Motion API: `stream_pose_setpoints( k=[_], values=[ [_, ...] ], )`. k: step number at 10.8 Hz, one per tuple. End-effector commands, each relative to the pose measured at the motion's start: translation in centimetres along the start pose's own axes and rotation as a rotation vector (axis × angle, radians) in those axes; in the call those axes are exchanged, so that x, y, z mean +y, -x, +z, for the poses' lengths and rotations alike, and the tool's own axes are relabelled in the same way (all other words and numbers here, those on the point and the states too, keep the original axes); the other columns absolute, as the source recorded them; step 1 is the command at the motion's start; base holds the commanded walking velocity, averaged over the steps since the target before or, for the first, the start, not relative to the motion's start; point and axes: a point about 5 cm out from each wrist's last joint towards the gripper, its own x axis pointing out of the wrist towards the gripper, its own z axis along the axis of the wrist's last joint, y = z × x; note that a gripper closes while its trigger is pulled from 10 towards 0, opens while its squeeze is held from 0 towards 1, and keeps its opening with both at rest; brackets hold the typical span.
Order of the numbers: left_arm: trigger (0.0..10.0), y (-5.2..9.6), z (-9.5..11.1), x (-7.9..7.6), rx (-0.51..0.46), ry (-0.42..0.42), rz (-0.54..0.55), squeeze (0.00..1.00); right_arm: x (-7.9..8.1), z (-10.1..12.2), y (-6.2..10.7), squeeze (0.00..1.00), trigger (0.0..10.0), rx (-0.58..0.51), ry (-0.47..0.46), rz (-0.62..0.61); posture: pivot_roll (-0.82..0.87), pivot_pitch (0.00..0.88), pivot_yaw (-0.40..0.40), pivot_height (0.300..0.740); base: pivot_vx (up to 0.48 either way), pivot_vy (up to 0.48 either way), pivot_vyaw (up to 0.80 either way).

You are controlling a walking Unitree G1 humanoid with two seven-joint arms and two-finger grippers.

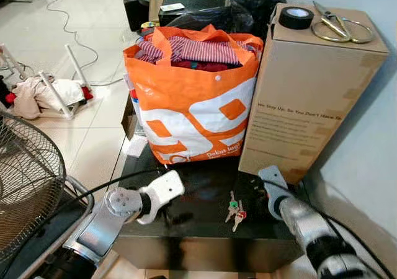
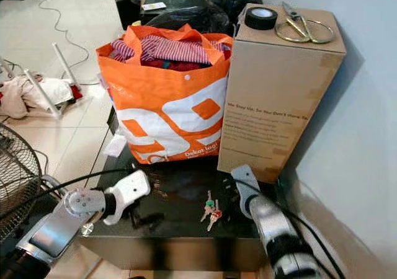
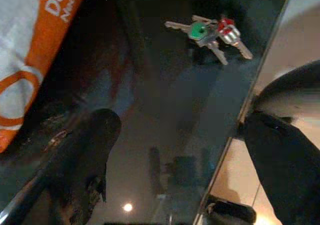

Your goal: Hang keys on a hook

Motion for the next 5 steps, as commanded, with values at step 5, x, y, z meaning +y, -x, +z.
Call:
stream_pose_setpoints(
  k=[5],
  values=[
    [10.0, 0.30, 0.35, 0.22, 0.002, -0.012, -0.015, 0.00, -0.12, -0.35, -0.42, 0.00, 0.0, 0.024, 0.006, -0.008, -0.08, 0.000, 0.058, 0.740, 0.000, 0.000, 0.00]
  ],
)
